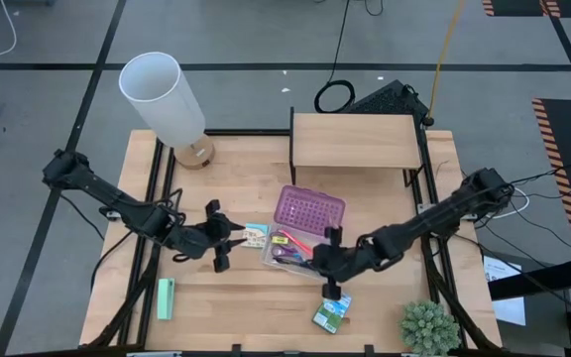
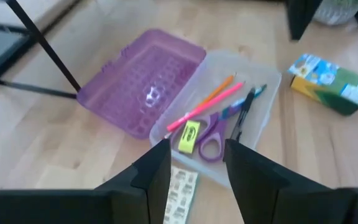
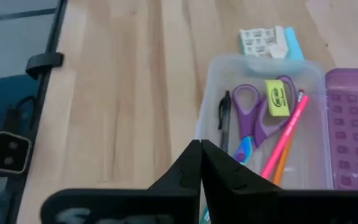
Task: Pack school essentials
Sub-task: Put the blue sticky notes into the purple supply box
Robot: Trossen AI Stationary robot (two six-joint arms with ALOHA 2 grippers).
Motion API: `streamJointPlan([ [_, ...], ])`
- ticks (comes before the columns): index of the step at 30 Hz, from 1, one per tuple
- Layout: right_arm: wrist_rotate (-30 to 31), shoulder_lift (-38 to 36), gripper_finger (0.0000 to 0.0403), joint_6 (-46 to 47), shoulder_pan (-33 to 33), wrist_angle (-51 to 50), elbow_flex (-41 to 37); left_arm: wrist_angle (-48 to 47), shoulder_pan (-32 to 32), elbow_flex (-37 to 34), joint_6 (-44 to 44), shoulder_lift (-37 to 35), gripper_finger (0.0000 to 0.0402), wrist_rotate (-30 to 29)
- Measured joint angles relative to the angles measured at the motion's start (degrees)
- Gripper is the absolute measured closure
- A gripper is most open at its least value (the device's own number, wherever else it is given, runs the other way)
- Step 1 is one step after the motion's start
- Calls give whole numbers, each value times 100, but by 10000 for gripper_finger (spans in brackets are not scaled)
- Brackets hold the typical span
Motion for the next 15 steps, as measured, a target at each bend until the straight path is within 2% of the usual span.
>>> streamJointPlan([
  [4, 168, -6, 403, -214, 101, 142, -144, -22, 53, -32, 3, 392, 224, 110],
  [7, 275, 0, 403, -280, 117, 117, -251, -43, 23, -34, 230, 1012, 197, 396],
  [11, 274, -3, 403, -287, 117, 123, -398, -46, -31, -41, 338, 1782, 163, 375],
  [15, 133, -3, 403, -290, 117, 137, -562, -145, -27, -41, 464, 2407, 152, 377],
])
